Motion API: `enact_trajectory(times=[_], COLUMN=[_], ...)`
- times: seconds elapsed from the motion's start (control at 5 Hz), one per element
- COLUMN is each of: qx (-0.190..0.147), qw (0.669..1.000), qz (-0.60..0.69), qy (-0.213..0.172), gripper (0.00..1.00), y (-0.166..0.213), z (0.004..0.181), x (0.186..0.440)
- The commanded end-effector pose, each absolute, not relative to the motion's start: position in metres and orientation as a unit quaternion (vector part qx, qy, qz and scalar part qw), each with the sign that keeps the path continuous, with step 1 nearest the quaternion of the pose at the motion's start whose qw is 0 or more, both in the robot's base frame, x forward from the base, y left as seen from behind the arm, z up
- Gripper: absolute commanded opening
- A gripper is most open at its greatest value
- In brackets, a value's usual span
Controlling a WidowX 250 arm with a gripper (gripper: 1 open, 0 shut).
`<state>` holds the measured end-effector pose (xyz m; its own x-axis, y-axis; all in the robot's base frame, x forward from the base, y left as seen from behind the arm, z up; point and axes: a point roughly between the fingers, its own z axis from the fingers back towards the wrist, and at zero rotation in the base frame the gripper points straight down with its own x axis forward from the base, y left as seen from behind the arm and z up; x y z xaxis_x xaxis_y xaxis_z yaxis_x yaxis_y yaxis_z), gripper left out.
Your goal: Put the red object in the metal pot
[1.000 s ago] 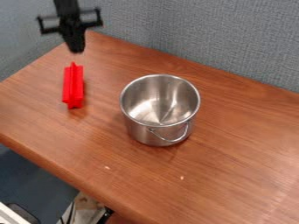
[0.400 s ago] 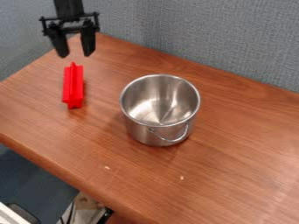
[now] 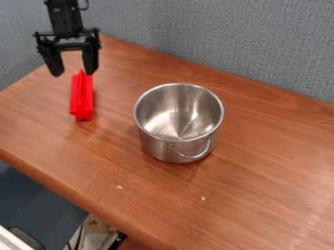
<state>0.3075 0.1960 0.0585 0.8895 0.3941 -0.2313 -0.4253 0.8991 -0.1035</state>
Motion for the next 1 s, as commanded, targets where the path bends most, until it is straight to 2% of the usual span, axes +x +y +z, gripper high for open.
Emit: enact_trajectory(times=[0.0,0.2,0.4,0.8], qx=[-0.068,-0.055,-0.044,-0.041], qw=[0.966,0.970,0.974,0.993], qz=[0.228,0.210,0.187,0.066], qy=[0.103,0.114,0.124,0.089], gripper=[1.00,1.00,0.00,0.00], y=[0.202,0.197,0.193,0.170], z=[0.049,0.027,0.023,0.029], x=[0.307,0.302,0.299,0.294])
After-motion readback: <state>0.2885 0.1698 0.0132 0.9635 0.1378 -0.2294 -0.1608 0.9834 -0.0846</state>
